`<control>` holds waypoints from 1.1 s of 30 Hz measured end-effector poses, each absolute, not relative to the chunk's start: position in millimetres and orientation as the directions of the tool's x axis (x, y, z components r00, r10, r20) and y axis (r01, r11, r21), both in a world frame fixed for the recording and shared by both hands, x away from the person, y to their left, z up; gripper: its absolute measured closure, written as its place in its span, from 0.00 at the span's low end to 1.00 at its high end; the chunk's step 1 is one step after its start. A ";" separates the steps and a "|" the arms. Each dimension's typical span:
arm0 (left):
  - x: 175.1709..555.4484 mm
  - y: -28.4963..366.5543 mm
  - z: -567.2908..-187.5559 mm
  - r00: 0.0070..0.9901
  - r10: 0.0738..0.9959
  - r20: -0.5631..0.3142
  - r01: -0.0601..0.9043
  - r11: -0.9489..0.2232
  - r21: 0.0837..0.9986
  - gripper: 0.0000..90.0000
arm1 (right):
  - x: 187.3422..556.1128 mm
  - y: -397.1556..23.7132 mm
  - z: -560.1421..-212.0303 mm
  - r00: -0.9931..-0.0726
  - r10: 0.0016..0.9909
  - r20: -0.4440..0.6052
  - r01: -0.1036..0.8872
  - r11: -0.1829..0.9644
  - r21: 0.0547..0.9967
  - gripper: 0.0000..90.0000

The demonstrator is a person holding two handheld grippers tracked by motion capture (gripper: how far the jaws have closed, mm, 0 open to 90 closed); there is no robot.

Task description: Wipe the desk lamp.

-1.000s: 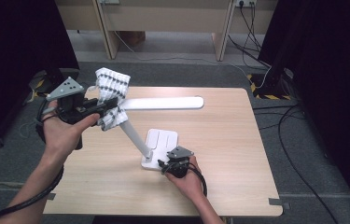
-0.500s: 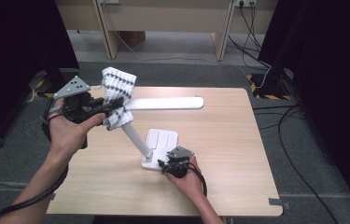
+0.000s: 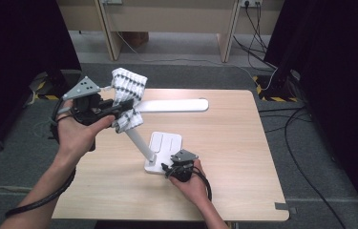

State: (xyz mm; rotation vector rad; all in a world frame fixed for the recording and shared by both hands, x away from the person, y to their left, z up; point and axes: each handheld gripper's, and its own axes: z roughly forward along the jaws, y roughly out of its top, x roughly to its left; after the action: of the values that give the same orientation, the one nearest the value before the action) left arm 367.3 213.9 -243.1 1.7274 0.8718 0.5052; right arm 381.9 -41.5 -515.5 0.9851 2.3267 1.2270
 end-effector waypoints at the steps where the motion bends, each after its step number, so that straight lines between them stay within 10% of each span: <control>1: 367.3 213.1 -242.9 0.641 0.762 -0.086 0.303 -0.148 0.942 0.85 | 381.9 -41.5 -515.5 -0.706 0.708 0.027 0.422 0.390 0.818 0.54; 33: 370.3 186.5 -237.3 0.678 0.731 -0.077 0.293 -0.172 0.941 0.85 | 381.9 -41.5 -515.5 -0.706 0.708 0.027 0.422 0.390 0.819 0.54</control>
State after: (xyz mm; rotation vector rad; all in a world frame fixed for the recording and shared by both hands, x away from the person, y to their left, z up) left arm 370.3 186.5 -237.3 1.7538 0.8235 0.4809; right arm 381.9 -41.5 -515.5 0.9847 2.3265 1.2271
